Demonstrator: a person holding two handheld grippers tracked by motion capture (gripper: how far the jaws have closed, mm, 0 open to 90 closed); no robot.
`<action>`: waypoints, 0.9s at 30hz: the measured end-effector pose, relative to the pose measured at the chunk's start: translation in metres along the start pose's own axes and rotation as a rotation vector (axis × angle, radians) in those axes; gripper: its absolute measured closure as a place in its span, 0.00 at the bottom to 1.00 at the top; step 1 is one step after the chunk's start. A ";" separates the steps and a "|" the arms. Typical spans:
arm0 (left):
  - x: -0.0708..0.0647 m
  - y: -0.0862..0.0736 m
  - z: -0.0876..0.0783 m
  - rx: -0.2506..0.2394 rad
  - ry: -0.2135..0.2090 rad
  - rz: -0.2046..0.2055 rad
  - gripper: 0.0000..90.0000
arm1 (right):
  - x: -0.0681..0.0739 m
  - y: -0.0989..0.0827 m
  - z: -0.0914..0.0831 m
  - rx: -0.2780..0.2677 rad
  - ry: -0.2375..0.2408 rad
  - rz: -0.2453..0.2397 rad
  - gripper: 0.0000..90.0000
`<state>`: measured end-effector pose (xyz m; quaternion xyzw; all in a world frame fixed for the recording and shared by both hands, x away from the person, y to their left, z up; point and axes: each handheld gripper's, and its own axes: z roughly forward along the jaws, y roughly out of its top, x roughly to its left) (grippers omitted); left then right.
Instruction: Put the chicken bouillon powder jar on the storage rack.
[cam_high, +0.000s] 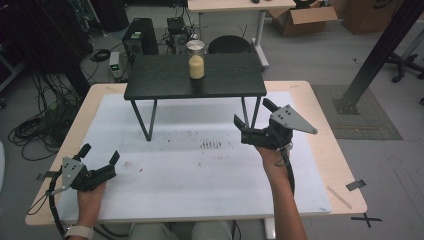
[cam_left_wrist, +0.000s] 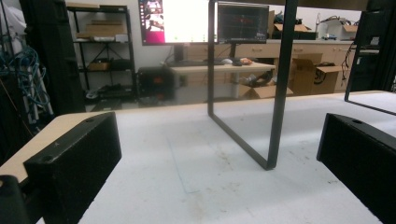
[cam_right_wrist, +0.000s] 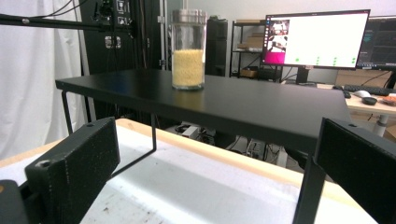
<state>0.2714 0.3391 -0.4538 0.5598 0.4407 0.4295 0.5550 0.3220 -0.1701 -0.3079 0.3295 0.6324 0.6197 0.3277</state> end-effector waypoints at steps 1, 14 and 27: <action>0.000 0.000 0.000 0.000 0.000 0.000 0.00 | 0.000 -0.002 -0.001 0.000 -0.002 0.000 0.00; 0.000 0.000 0.000 0.000 0.000 0.002 0.00 | -0.008 -0.051 -0.017 0.008 -0.031 0.039 0.00; 0.000 0.000 0.000 0.002 0.000 0.003 0.00 | -0.012 -0.087 -0.028 -0.006 -0.050 0.080 0.00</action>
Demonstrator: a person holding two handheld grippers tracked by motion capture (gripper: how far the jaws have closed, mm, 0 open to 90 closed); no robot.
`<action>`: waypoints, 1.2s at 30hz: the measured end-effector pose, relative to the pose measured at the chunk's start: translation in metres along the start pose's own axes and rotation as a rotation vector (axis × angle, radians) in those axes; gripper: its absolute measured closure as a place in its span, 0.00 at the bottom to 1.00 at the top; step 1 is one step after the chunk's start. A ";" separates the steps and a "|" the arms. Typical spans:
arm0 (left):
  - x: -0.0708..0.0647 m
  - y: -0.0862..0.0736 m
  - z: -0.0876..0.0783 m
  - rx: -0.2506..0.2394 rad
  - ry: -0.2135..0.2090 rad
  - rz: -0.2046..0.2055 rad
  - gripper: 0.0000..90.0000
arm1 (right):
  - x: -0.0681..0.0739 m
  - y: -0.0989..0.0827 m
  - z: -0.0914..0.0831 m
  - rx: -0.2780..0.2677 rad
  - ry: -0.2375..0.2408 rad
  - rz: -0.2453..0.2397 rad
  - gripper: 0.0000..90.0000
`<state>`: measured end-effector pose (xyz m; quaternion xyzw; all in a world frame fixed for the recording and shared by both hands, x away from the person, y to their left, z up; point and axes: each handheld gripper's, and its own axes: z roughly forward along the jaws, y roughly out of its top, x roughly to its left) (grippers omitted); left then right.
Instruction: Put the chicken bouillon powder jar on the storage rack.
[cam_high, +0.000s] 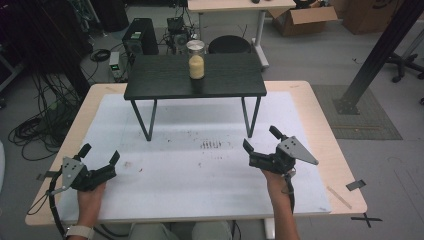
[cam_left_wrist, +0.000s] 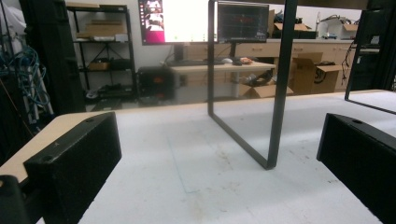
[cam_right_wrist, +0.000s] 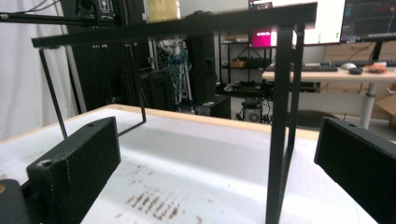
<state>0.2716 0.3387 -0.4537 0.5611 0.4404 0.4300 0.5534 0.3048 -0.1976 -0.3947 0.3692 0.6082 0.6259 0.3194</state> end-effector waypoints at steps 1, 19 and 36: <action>0.000 0.000 0.000 0.000 0.000 0.000 0.00 | 0.000 -0.002 -0.001 0.002 -0.003 0.001 0.00; 0.000 0.000 0.000 -0.001 0.000 0.000 0.00 | -0.006 -0.047 -0.011 0.052 -0.042 0.004 0.00; 0.000 0.000 0.000 -0.002 0.001 0.001 0.00 | -0.008 -0.057 -0.019 0.021 -0.051 0.004 0.00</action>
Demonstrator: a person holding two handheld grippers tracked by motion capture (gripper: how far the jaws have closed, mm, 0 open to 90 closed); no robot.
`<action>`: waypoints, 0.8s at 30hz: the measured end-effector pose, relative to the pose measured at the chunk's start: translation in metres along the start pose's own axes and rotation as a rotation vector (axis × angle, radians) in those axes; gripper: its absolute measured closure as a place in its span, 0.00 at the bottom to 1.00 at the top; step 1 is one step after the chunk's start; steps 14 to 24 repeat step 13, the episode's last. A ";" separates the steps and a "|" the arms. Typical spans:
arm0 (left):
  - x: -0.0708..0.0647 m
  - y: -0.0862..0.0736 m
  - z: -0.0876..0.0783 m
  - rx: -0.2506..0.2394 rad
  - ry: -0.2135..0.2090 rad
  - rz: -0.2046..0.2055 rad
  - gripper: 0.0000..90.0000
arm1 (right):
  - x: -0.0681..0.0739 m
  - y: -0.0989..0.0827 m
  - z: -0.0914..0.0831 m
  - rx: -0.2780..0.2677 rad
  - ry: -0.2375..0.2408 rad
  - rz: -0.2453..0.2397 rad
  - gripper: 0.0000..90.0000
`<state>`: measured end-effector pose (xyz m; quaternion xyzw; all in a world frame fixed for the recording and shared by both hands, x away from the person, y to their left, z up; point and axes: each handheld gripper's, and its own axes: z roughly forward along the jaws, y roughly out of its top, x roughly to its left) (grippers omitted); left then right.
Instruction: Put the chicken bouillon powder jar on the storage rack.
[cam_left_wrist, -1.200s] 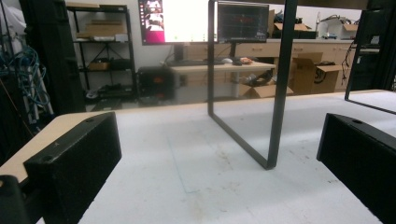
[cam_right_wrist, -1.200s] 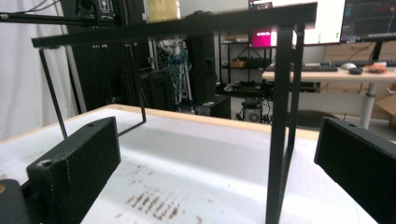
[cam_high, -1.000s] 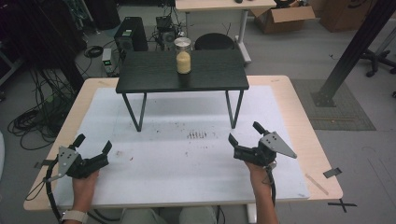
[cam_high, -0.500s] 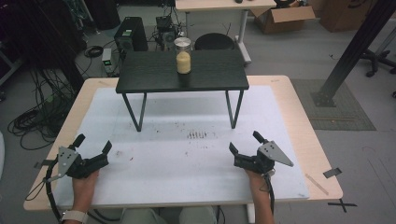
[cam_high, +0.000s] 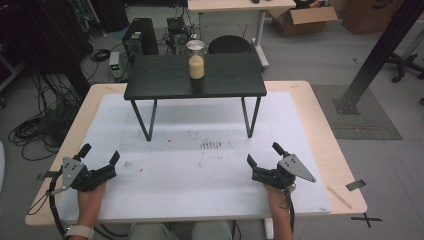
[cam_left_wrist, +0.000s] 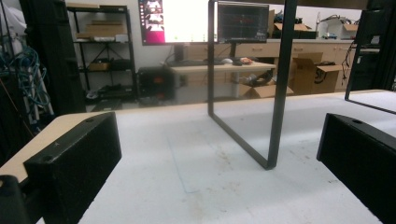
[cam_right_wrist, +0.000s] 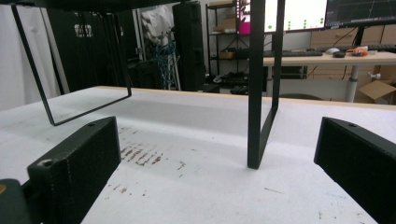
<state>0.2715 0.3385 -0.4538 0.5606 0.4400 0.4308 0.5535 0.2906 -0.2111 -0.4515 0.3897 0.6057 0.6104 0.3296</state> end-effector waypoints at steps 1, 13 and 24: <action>0.000 0.000 0.000 0.000 0.000 0.000 0.00 | 0.000 0.000 -0.001 -0.006 0.000 -0.002 0.00; 0.000 0.000 0.000 0.001 0.001 0.001 0.00 | 0.008 -0.004 -0.006 -0.065 -0.017 -0.081 0.00; 0.000 0.000 0.000 0.001 0.001 0.001 0.00 | 0.008 -0.004 -0.006 -0.065 -0.017 -0.081 0.00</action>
